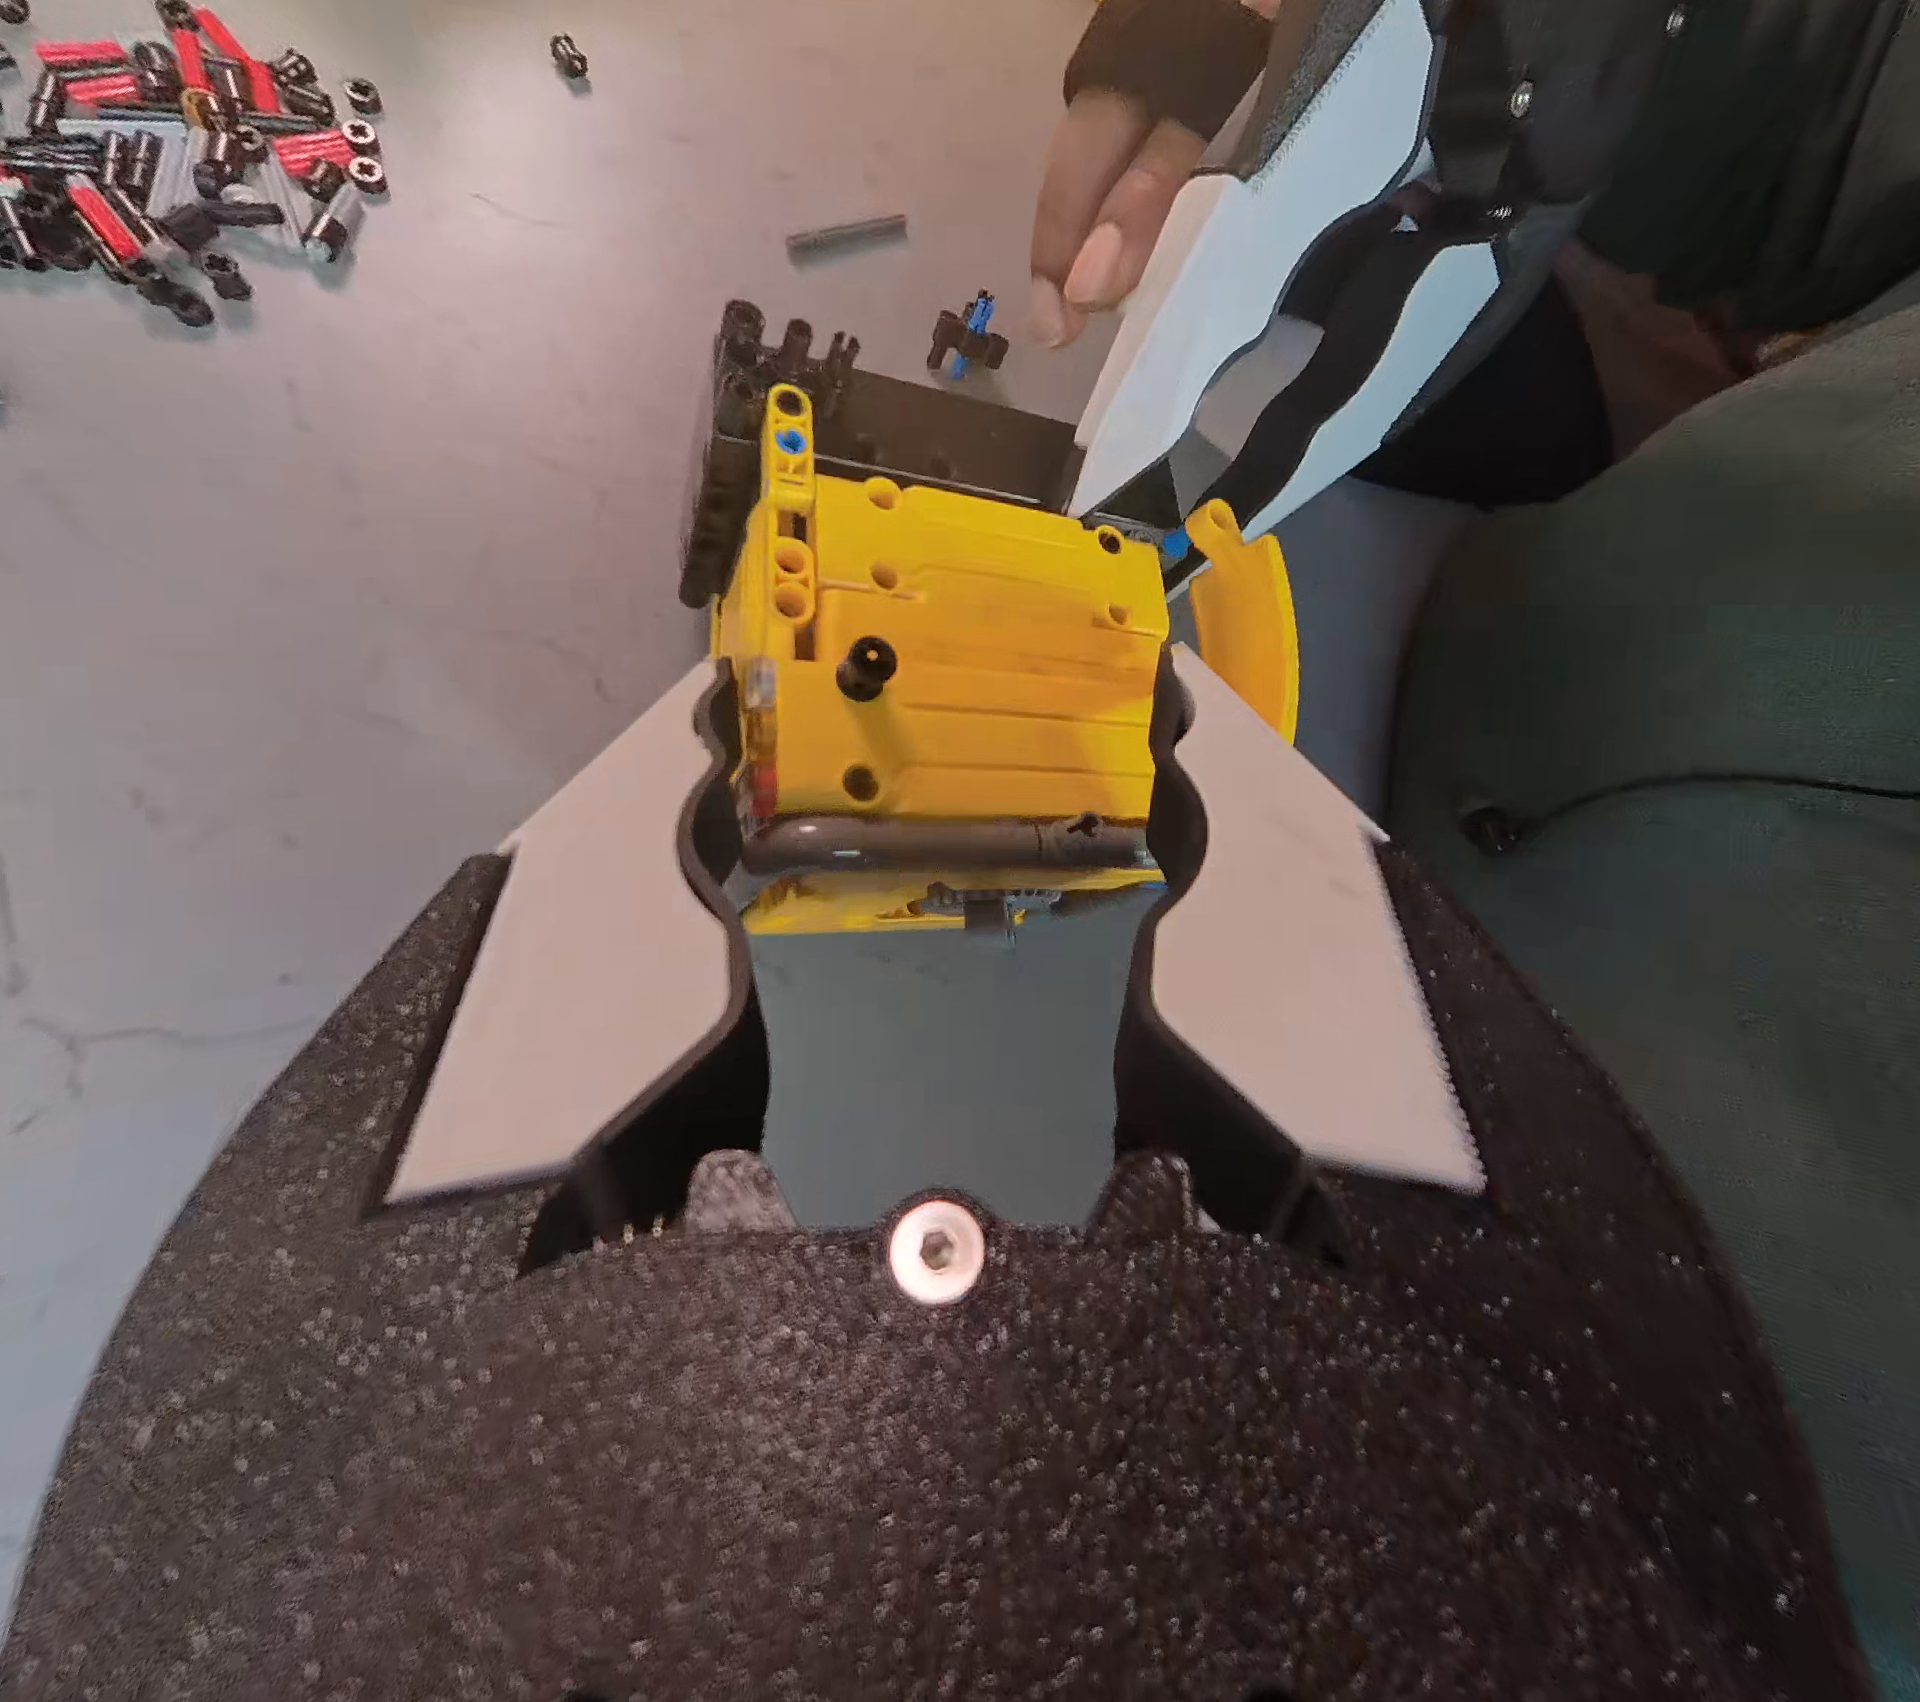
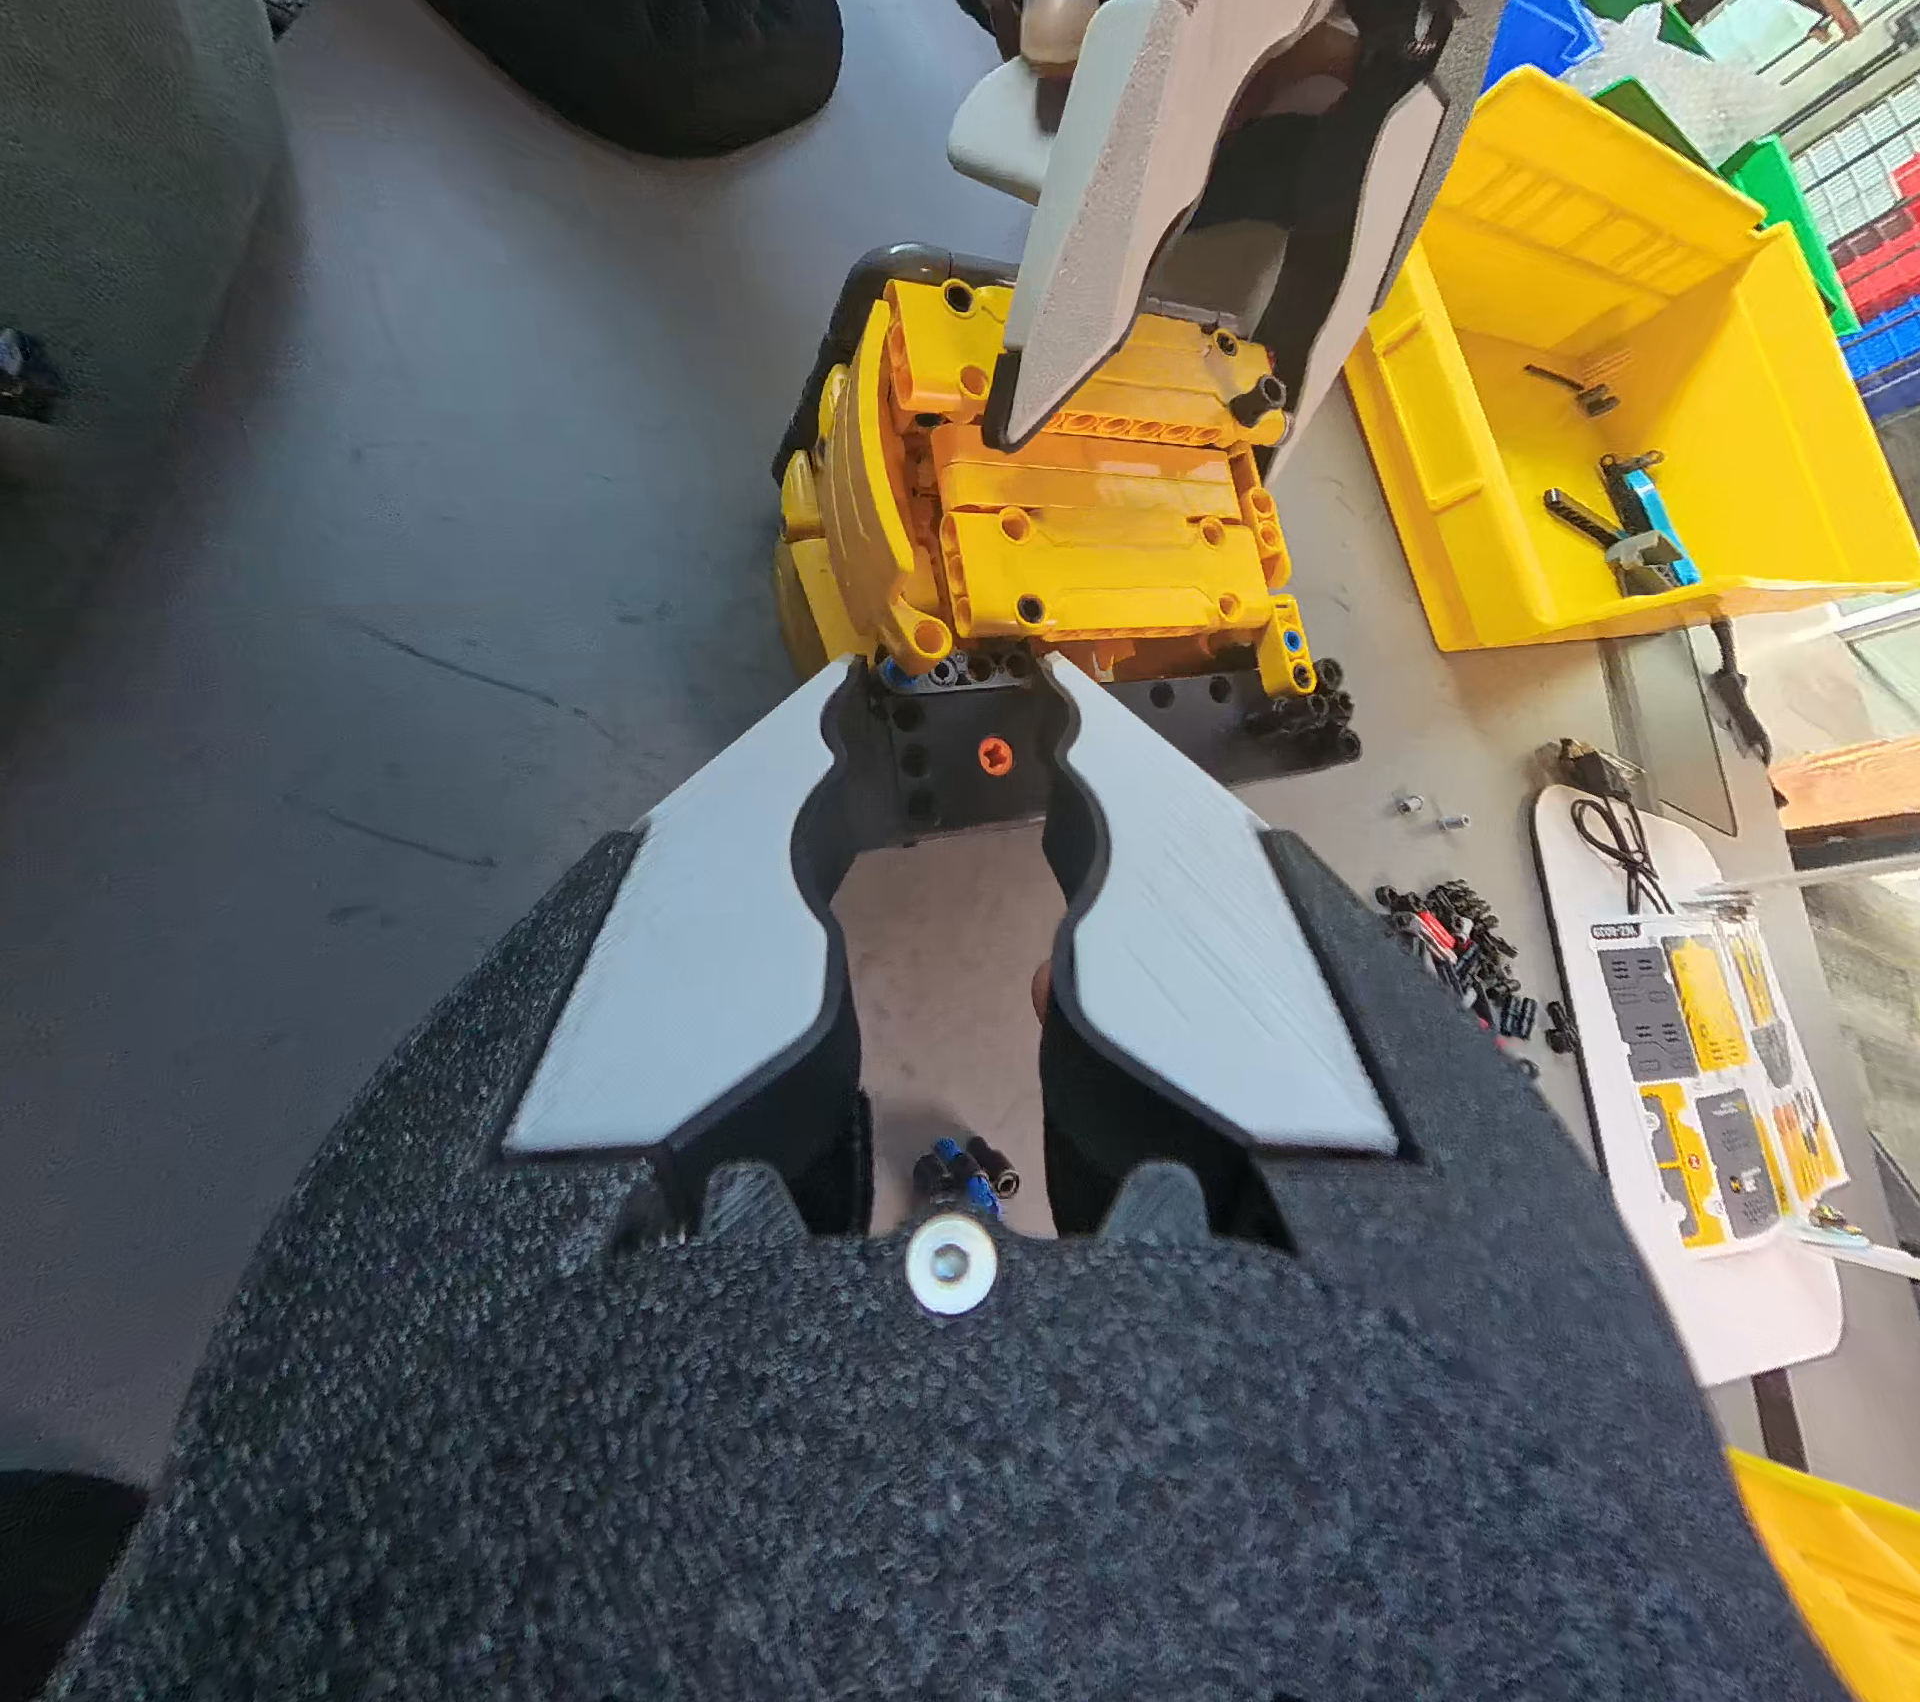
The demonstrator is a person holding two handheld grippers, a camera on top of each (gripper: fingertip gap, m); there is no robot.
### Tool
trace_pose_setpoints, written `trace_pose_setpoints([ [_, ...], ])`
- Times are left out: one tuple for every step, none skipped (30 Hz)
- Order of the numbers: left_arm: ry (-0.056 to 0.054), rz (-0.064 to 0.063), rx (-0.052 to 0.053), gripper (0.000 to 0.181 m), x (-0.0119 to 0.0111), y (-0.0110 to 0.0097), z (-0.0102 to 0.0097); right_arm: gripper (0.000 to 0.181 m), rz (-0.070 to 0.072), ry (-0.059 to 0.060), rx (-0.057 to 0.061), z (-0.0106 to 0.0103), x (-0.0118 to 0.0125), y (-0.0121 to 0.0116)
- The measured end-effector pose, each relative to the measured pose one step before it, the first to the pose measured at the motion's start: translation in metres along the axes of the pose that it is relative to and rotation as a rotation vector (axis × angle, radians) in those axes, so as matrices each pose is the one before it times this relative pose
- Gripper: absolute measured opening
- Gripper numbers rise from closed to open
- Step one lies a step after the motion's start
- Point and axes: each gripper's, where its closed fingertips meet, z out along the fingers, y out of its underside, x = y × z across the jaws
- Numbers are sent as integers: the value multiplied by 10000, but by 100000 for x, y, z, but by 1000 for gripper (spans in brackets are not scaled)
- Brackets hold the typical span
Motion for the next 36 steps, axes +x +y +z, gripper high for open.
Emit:
trace_pose_setpoints([
  [75,-174,27,78,-78,-2,36,31,74,16,-106,-46,43,61],
  [56,-72,24,78,-37,2,11,30,16,-80,-13,-234,-77,-91],
  [10,10,21,78,-15,1,16,30,45,-121,103,-446,-97,-359],
  [-11,16,15,78,-9,-8,6,30,92,-131,80,-554,-25,-436],
  [-19,19,20,77,-18,-8,21,30,38,-190,-25,-535,-82,-395],
  [-1,8,30,77,-17,-20,22,26,-87,-156,-98,-423,-51,-352],
  [11,-1,36,76,-35,-24,14,25,-182,-117,-166,-235,-15,-274],
  [19,15,36,75,-11,-27,14,23,-210,-151,-268,7,-59,-119],
  [17,15,35,74,-35,-30,24,20,-229,-188,-327,190,-92,63],
  [21,22,37,74,-29,-26,20,17,-227,-162,-361,289,-18,209],
  [21,31,45,73,-18,-39,20,12,-198,-168,-352,296,22,304],
  [21,21,56,73,-17,-26,23,8,-129,-333,-201,207,-217,138],
  [31,18,58,73,-9,-6,-11,8,8,-262,-50,68,-82,-105],
  [29,-5,70,72,-12,-6,-15,8,2,-214,-101,13,-21,-10],
  [15,-2,85,71,-25,-28,0,8,-7,-183,-107,-2,-21,22],
  [16,6,80,71,-17,-31,-3,8,-20,-161,-115,-11,4,18],
  [21,0,65,71,-24,-23,9,8,-72,-112,-123,-2,21,-4],
  [17,5,56,71,-2,-27,8,9,-76,-46,-108,22,32,-52],
  [6,8,53,70,-8,-17,6,14,-23,33,-29,23,153,-146],
  [1,4,49,70,6,-13,-2,16,1,-120,3,14,-60,-129],
  [5,6,39,70,0,-12,-15,11,7,-139,-30,42,-108,-18],
  [12,10,24,70,-4,-5,4,8,-40,-121,-43,82,-118,75],
  [16,31,10,70,3,0,-11,8,14,-75,40,2,-16,-27],
  [20,52,9,69,9,-1,1,8,132,-112,24,-10,-5,26],
  [27,53,18,69,-6,-11,6,8,183,-130,43,3,5,14],
  [30,59,24,68,-3,-6,-8,8,192,-136,47,-11,1,28],
  [35,44,26,67,-10,-6,-7,8,126,-123,51,-9,9,21],
  [39,35,32,66,-19,-18,-11,8,85,-129,55,-6,-14,23],
  [43,33,38,65,-17,-13,-13,7,91,-144,65,-7,-15,5],
  [42,24,34,64,-11,-7,-16,7,65,-136,70,5,-11,3],
  [35,17,30,63,-22,-7,-14,7,55,-130,78,3,-12,8],
  [39,-11,36,62,-33,-18,-12,7,84,-130,83,-21,1,46],
  [35,-24,30,62,-23,-31,2,7,94,-118,98,-28,22,46],
  [15,9,6,62,-13,-18,20,7,75,-110,104,-21,-8,42],
  [6,34,-9,62,9,-11,9,7,40,-88,98,-14,-14,12],
  [9,19,-6,62,-4,-4,14,6,11,-48,81,-13,16,3],
])
